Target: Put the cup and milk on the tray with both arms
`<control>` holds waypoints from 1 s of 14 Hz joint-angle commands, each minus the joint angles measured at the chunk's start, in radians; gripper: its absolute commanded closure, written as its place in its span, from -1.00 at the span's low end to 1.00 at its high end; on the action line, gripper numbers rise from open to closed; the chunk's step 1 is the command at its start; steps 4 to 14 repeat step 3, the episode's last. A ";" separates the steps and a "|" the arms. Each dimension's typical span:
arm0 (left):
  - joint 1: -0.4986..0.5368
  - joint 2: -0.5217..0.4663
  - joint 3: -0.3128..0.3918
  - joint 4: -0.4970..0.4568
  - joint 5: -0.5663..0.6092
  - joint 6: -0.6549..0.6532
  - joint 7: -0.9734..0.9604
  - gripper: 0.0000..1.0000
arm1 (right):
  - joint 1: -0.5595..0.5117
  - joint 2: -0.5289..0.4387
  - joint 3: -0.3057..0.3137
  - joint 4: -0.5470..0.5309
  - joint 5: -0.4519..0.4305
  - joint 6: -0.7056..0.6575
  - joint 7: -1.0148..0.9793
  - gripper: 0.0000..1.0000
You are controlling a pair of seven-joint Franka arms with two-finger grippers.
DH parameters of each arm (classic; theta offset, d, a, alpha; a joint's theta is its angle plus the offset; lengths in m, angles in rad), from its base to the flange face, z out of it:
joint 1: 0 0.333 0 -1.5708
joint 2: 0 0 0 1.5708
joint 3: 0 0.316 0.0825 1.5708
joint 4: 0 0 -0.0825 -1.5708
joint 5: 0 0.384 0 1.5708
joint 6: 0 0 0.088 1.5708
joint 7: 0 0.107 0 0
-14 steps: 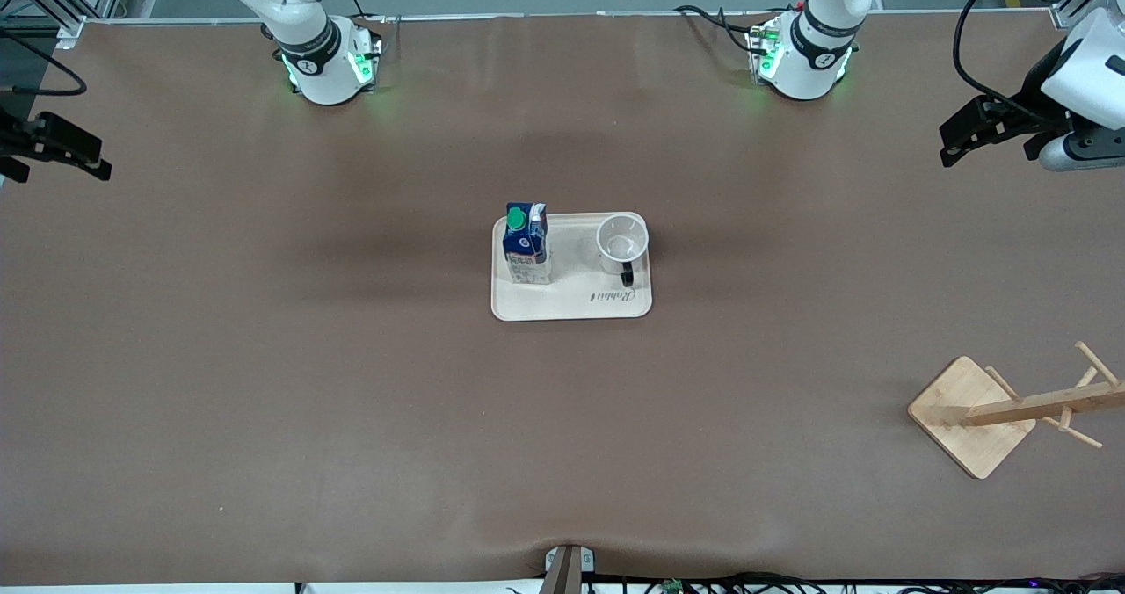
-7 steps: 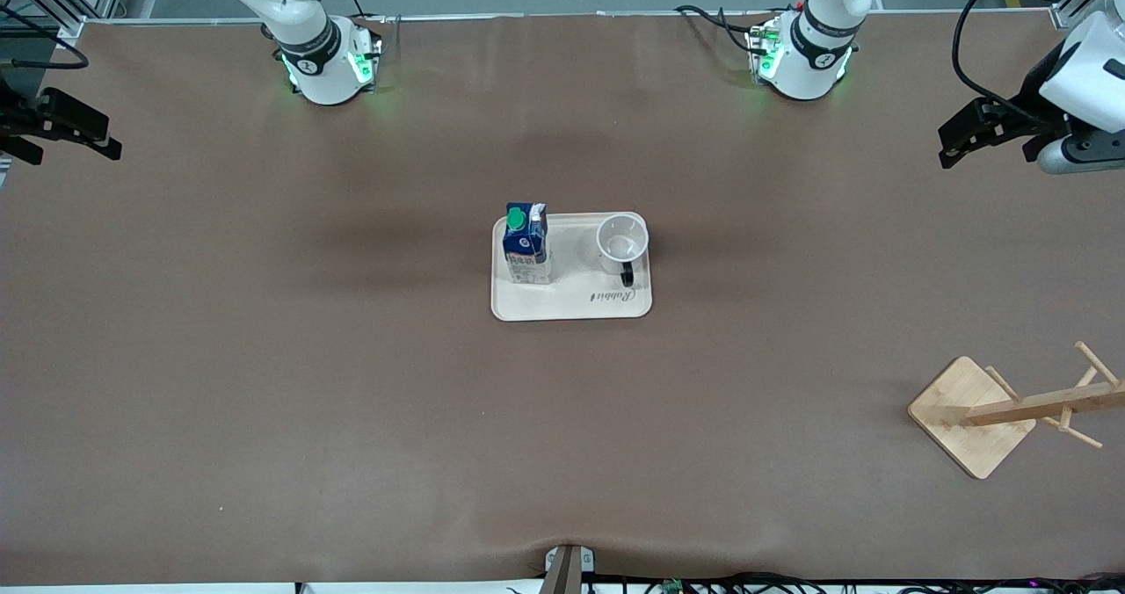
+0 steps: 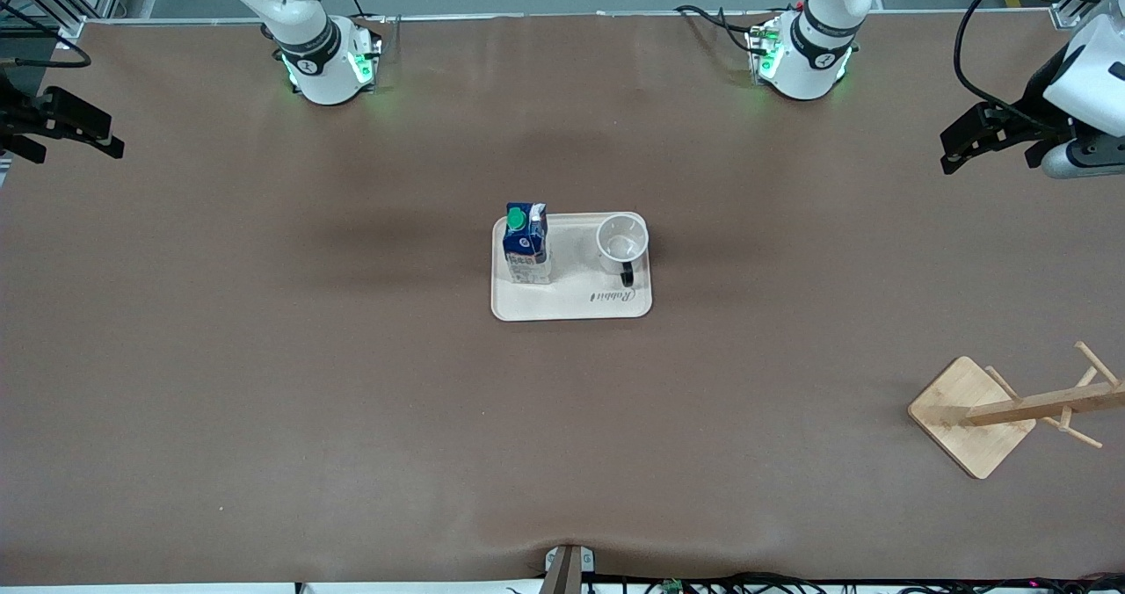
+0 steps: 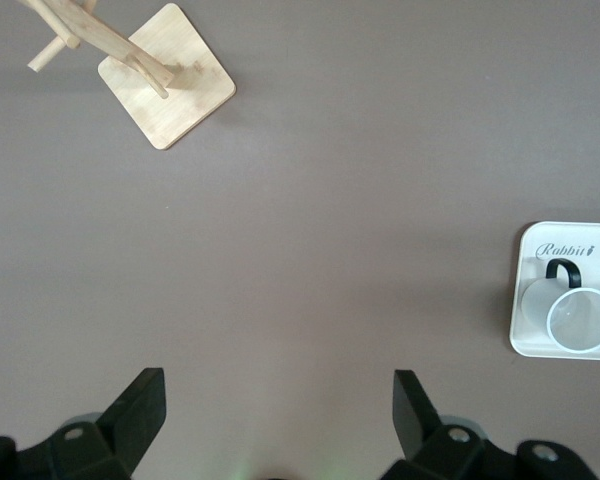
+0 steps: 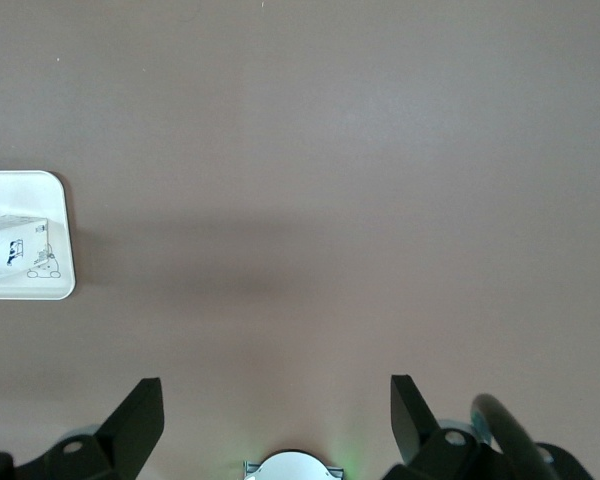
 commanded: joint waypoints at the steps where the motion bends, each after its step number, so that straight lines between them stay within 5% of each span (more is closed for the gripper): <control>1: -0.004 0.019 0.002 0.035 0.001 -0.013 0.001 -1.00 | -0.008 -0.034 0.005 -0.036 -0.004 0.006 -0.008 -1.00; 14: -0.006 0.019 0.002 0.035 0.001 -0.013 0.001 -1.00 | -0.010 -0.033 0.003 -0.036 -0.004 0.006 -0.008 -1.00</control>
